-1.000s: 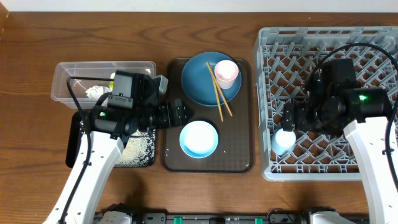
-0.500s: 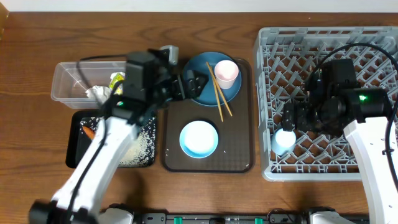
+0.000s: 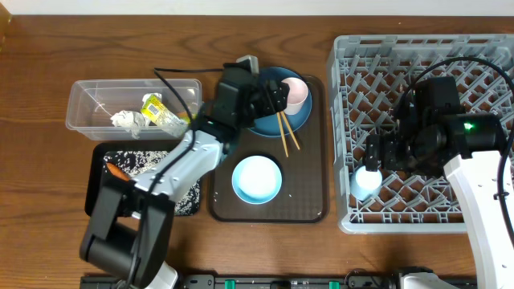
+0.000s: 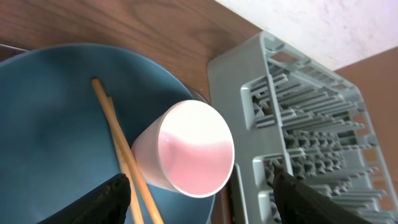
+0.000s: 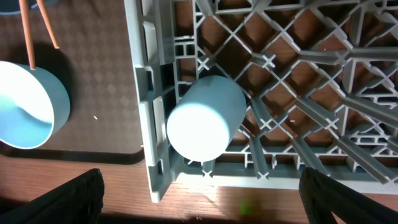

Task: Sort waste into correct bins and load items into the dishwasher rack
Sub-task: 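Move the left gripper to the pink cup and grasp it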

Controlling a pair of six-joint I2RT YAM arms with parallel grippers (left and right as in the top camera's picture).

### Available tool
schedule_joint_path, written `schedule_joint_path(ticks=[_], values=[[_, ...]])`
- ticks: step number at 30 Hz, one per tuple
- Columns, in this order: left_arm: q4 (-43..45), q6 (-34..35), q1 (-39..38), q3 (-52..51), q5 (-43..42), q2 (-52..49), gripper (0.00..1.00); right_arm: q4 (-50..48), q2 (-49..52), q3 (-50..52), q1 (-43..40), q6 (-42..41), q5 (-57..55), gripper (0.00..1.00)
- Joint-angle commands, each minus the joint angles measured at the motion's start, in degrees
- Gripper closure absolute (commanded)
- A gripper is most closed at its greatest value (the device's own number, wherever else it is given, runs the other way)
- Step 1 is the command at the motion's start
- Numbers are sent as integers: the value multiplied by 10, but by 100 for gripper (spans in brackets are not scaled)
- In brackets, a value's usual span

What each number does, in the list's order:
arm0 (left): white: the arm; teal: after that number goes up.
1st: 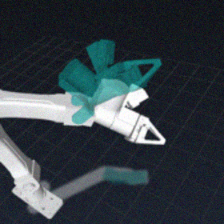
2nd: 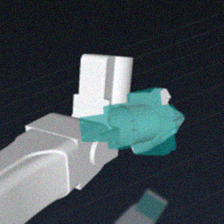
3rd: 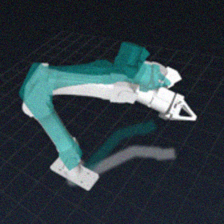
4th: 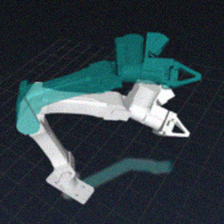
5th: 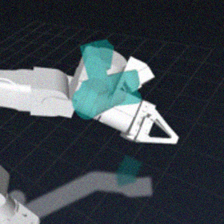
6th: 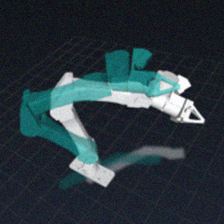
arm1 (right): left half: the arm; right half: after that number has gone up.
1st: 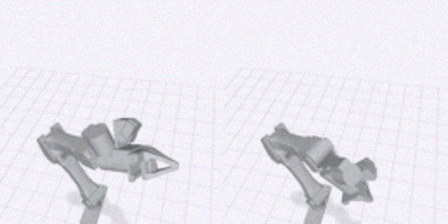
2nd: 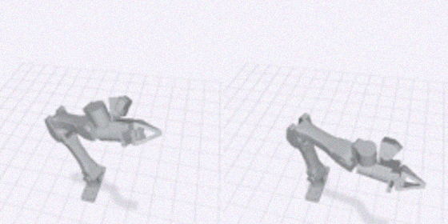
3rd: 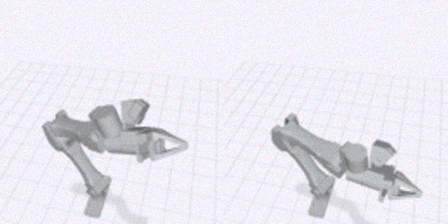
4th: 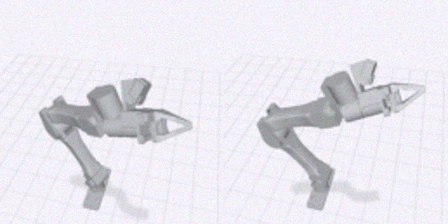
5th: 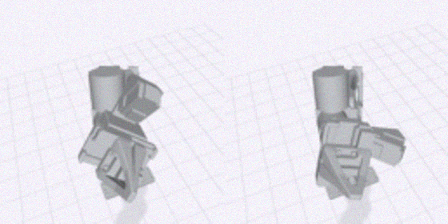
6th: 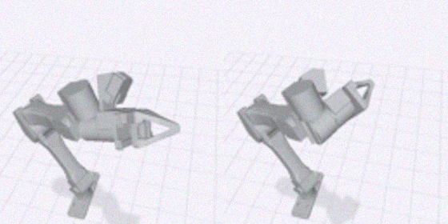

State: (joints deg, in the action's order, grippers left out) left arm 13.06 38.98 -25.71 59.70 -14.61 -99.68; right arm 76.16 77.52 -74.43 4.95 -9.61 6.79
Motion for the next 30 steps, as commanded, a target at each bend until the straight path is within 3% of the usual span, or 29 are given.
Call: schedule_joint_path(ticks=[1,19,30], values=[[3,3,-13,21,52,-21,25,6,-1,-4,4,5,-1,1],[-7,-7,-17,40,52,-101,44,23,-1,-4,4,4,-1,1],[-7,-8,-17,40,52,-101,91,23,-1,-4,4,4,-1,1]])
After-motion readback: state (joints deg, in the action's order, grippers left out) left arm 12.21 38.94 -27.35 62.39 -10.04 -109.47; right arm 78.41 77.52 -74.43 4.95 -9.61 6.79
